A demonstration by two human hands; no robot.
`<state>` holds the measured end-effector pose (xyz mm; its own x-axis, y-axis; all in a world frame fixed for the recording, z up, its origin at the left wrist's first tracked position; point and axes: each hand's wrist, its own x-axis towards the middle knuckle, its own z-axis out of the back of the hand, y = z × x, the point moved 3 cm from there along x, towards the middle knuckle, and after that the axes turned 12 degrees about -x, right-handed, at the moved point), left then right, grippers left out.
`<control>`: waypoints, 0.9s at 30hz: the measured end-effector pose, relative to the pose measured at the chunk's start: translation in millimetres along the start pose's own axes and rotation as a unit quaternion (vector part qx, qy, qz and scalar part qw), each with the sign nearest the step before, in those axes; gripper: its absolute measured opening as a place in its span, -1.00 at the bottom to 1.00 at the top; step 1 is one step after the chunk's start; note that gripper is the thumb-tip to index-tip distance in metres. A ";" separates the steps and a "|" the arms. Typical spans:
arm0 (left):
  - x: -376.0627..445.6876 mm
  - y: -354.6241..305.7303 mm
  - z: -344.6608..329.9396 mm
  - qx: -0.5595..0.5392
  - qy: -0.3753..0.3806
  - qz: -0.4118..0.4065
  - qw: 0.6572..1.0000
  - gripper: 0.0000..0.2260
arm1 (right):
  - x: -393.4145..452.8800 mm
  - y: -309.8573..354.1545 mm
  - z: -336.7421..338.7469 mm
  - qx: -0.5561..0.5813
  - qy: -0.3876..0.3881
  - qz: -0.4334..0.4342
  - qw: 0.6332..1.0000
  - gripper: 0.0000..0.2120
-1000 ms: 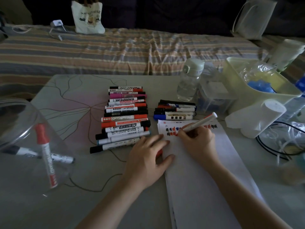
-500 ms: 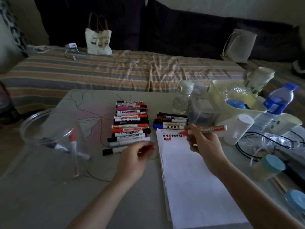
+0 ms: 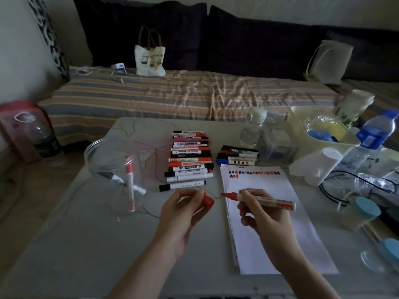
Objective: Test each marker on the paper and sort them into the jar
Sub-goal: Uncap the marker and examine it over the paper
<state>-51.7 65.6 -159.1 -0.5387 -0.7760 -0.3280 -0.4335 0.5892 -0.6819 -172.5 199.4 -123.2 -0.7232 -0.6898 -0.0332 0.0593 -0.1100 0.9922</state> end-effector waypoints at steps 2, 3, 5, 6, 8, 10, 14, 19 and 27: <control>-0.7 -1.9 0.8 -0.052 -0.011 0.018 0.998 -0.74 | -2.8 4.6 -5.4 0.007 0.012 0.009 1.000 -0.81; -1.2 -2.6 0.7 -0.066 -0.014 0.024 0.997 -0.76 | -3.4 6.3 -7.1 0.008 0.010 0.011 1.000 -0.80; -1.1 -2.1 -0.3 -0.070 -0.018 0.032 0.997 -0.83 | -3.3 6.4 -9.2 0.010 0.000 0.006 1.000 -0.82; -0.6 -1.4 -1.0 -0.069 -0.020 0.034 0.997 -0.86 | -2.7 5.4 -9.6 0.011 -0.005 0.003 1.000 -0.83; 0.1 -1.0 -2.4 -0.069 -0.023 0.033 0.997 -0.88 | -1.5 3.4 -10.0 0.005 -0.011 0.000 1.000 -0.85; -0.1 -0.3 -3.9 -0.067 -0.023 0.036 0.997 -0.87 | -0.8 1.2 -10.3 -0.002 -0.013 -0.001 1.000 -0.87; -4.1 4.1 -7.7 -0.052 -0.012 0.040 0.998 -0.84 | 0.0 -4.9 -12.4 -0.018 -0.014 0.000 1.000 -0.90; -7.5 5.3 -11.9 -0.013 -0.014 0.011 1.000 -0.81 | 1.6 -8.7 -13.3 -0.023 -0.016 0.004 1.000 -0.86; -13.1 15.1 -10.8 0.028 -0.058 -0.057 0.996 -0.87 | 5.7 -18.2 -20.3 -0.011 -0.003 -0.008 1.000 -0.75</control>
<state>-59.0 87.2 -158.1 -0.3994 -0.8600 -0.3178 -0.4437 0.4846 -0.7539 -163.7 182.9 -143.9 -0.7277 -0.6841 -0.0485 0.0633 -0.1374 0.9885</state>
